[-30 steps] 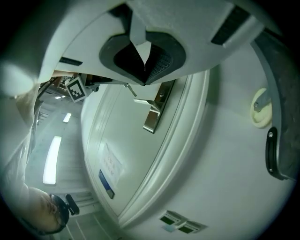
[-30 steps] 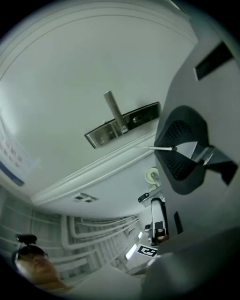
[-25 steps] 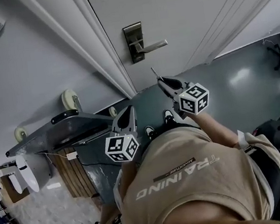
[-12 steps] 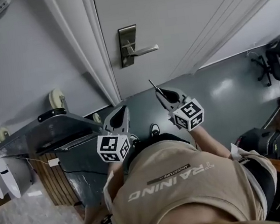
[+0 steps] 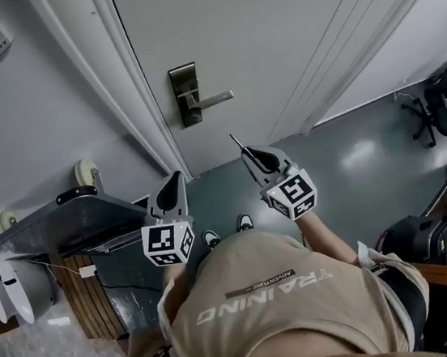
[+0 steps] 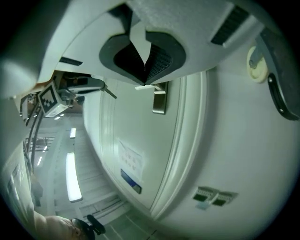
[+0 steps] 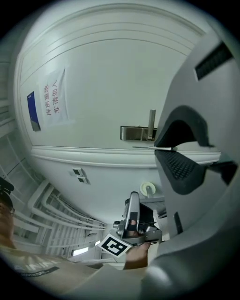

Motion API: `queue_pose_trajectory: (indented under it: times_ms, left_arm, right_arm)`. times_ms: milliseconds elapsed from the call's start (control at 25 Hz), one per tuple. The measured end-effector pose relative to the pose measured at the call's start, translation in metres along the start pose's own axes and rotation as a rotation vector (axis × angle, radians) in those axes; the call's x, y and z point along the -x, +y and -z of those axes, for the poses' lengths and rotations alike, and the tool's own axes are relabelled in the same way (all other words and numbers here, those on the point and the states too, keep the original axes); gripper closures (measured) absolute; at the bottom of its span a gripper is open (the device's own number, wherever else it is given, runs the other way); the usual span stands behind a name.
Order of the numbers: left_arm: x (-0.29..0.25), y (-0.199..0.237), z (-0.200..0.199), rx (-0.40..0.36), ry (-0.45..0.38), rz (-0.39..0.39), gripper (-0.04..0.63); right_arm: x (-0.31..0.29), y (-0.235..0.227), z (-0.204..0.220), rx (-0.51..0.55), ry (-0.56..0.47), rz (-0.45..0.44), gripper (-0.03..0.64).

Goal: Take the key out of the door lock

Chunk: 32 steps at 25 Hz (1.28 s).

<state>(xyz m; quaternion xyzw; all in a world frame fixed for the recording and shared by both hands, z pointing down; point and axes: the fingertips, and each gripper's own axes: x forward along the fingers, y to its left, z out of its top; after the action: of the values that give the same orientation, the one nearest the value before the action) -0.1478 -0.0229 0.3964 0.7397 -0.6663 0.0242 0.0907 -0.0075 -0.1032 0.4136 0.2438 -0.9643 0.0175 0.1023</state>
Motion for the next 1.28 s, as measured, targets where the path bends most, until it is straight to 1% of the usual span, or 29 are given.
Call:
queue_pose_trajectory:
  times_ms: [80, 120, 240, 360, 520, 600, 680, 760, 840, 960, 1040, 1200, 1280]
  left_arm:
    - [0.002, 0.002, -0.014, 0.009, -0.063, -0.043, 0.589]
    - [0.001, 0.002, -0.018, 0.02, -0.077, -0.047, 0.589]
    - [-0.006, -0.003, -0.016, 0.038, -0.068, -0.038, 0.589]
    - [-0.004, -0.01, -0.018, 0.035, -0.066, -0.039, 0.589]
    - [0.007, -0.004, -0.039, 0.016, -0.146, -0.119, 0.589]
    - [0.013, -0.001, -0.044, 0.02, -0.168, -0.131, 0.589]
    - [0.015, 0.003, -0.043, 0.023, -0.161, -0.128, 0.589]
    - [0.017, 0.006, -0.039, 0.03, -0.14, -0.128, 0.589]
    - [0.018, 0.004, -0.034, 0.037, -0.115, -0.109, 0.589]
    - [0.011, 0.002, -0.027, 0.017, -0.056, -0.051, 0.589]
    - [0.008, 0.005, -0.025, 0.004, -0.038, -0.048, 0.589]
    - [0.013, 0.005, -0.034, 0.004, -0.068, -0.065, 0.589]
    - [0.01, 0.005, -0.036, 0.014, -0.078, -0.064, 0.589]
  right_arm:
    - [0.006, -0.004, -0.008, -0.001, -0.023, -0.003, 0.591]
    - [0.009, -0.007, -0.013, 0.004, -0.037, -0.004, 0.591]
    - [0.014, -0.014, -0.021, 0.017, -0.053, -0.005, 0.591]
    - [0.016, -0.015, -0.026, 0.008, -0.064, -0.02, 0.591]
    - [0.01, -0.015, -0.039, -0.016, -0.095, -0.047, 0.591]
    - [0.005, -0.012, -0.044, -0.034, -0.11, -0.067, 0.591]
    - [-0.003, -0.01, -0.048, -0.058, -0.125, -0.075, 0.591]
    - [-0.008, -0.009, -0.053, -0.104, -0.146, -0.076, 0.591]
    - [-0.01, -0.003, -0.058, -0.131, -0.163, -0.089, 0.591]
    - [-0.017, 0.004, -0.062, -0.069, -0.162, -0.102, 0.591]
    - [-0.02, 0.004, -0.063, -0.038, -0.162, -0.094, 0.591]
    - [-0.014, 0.003, -0.06, -0.021, -0.146, -0.091, 0.591]
    - [-0.012, -0.002, -0.058, -0.017, -0.141, -0.074, 0.591]
